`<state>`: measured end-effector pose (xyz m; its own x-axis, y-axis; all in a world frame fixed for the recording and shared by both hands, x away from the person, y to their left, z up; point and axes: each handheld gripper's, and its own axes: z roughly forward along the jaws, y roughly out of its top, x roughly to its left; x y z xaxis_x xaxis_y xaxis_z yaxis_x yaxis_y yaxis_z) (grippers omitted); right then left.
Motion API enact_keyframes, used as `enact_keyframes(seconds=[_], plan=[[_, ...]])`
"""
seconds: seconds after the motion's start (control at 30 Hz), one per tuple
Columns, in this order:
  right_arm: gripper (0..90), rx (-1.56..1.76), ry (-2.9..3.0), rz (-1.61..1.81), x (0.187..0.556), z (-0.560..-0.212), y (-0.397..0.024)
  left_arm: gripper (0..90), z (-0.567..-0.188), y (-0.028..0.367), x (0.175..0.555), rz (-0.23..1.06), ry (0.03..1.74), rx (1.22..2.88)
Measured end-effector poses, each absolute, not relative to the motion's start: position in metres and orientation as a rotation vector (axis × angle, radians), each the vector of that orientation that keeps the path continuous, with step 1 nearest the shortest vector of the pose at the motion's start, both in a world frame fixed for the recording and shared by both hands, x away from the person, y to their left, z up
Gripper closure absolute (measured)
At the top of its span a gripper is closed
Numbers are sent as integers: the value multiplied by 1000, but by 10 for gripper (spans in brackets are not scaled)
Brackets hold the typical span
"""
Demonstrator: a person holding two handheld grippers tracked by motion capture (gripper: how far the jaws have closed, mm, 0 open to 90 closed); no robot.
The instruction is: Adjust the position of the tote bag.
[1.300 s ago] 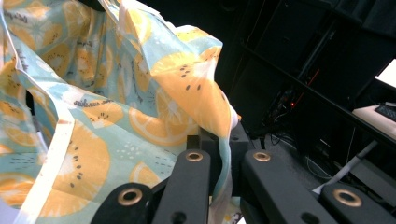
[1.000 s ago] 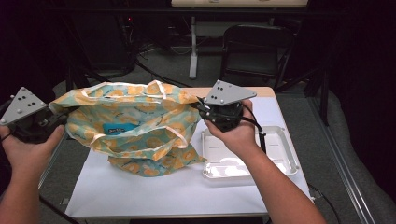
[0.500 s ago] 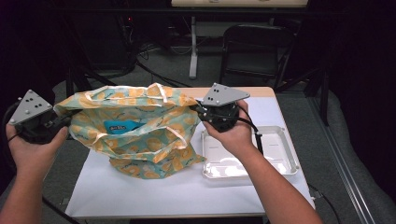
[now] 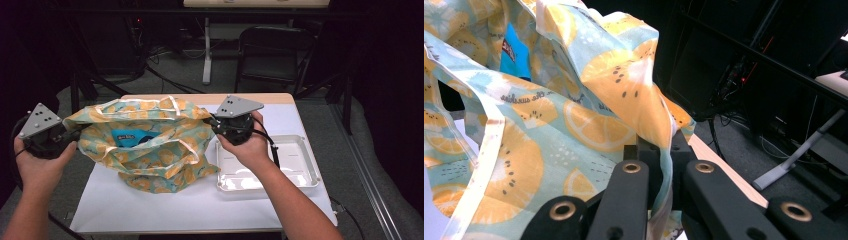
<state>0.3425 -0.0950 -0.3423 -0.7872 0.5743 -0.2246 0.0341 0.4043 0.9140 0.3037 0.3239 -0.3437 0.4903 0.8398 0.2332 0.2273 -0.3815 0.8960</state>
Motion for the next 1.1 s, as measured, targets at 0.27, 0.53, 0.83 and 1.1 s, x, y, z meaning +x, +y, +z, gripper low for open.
enact_keyframes(seconds=[0.27,0.53,0.83,1.1], plan=[[900,535,2164,1385,342,-348,-95,887,-350,324,305,878,900,1877],[899,580,2188,1384,345,-354,-97,876,-355,323,305,861,901,1882],[886,576,2194,1410,339,-350,-99,843,-354,323,303,847,891,1882],[848,578,2196,1445,338,-350,-98,764,-353,323,303,848,894,1879]])
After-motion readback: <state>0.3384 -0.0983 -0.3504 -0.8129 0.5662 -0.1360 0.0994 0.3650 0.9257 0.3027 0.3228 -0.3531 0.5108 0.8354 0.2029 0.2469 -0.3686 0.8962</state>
